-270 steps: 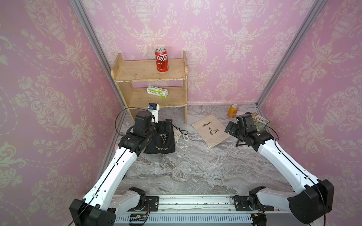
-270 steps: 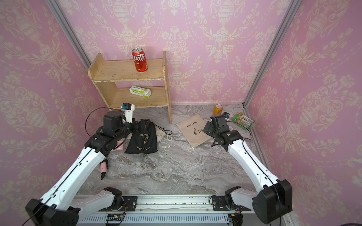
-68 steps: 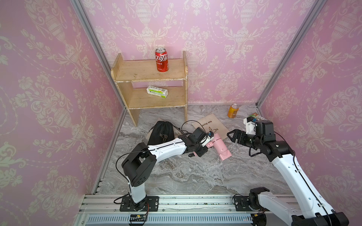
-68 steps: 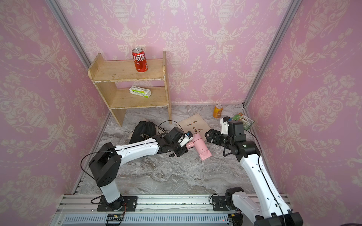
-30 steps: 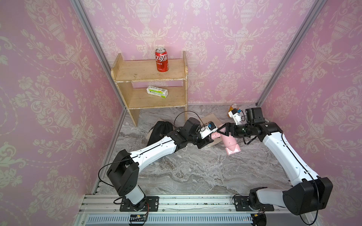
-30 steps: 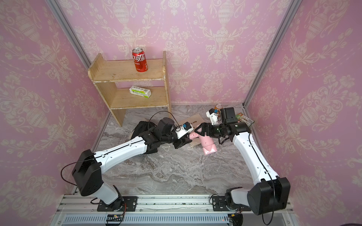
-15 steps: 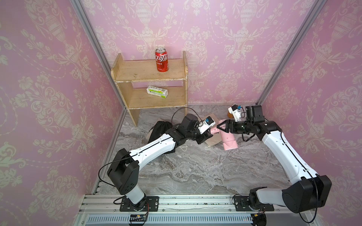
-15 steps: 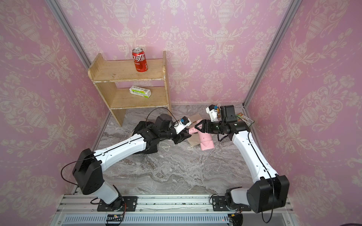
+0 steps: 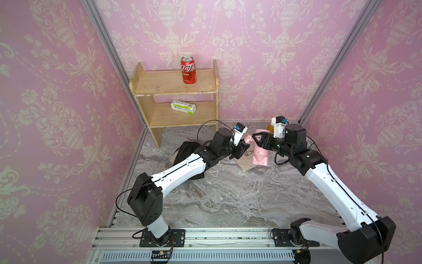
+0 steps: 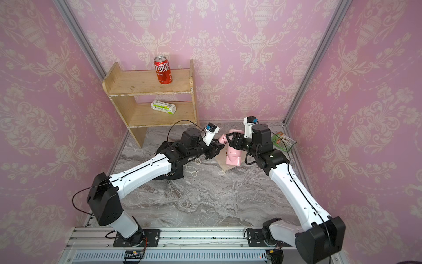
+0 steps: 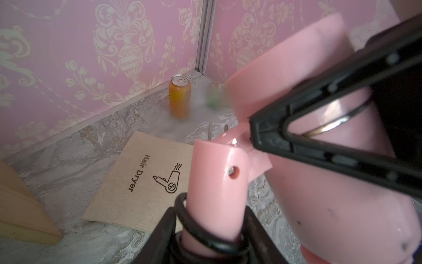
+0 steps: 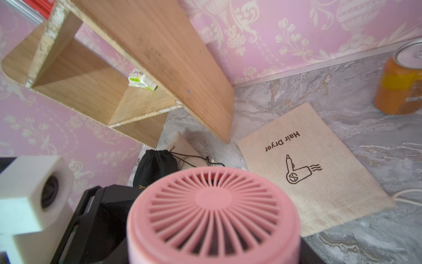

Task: Pack away hair dryers
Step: Fold the hair dryer.

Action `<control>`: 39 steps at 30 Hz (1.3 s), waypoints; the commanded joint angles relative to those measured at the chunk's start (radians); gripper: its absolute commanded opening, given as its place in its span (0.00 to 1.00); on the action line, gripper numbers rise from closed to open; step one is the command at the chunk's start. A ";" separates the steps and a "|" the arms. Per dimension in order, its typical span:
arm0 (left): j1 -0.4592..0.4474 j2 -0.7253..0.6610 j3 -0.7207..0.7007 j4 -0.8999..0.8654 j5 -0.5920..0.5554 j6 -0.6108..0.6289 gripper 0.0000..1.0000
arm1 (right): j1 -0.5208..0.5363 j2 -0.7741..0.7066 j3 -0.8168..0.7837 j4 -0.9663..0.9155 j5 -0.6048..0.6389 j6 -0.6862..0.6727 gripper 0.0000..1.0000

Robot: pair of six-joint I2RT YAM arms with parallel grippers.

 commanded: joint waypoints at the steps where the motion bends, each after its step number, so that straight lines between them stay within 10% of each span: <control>1: -0.039 0.021 0.052 0.125 -0.087 -0.164 0.25 | 0.042 -0.047 -0.040 0.179 0.125 0.139 0.37; 18: -0.173 0.075 0.096 0.197 -0.055 -0.211 0.29 | 0.135 -0.126 -0.233 0.479 0.368 0.149 0.37; 23: -0.170 0.039 0.066 0.121 0.022 -0.151 0.47 | 0.132 -0.155 -0.228 0.431 0.386 0.117 0.38; 29: -0.115 -0.076 -0.022 -0.019 0.145 -0.076 0.72 | 0.108 -0.178 -0.214 0.389 0.386 0.079 0.37; 39: 0.038 -0.268 -0.201 -0.098 0.137 -0.112 0.74 | 0.077 -0.203 -0.199 0.318 0.278 -0.004 0.37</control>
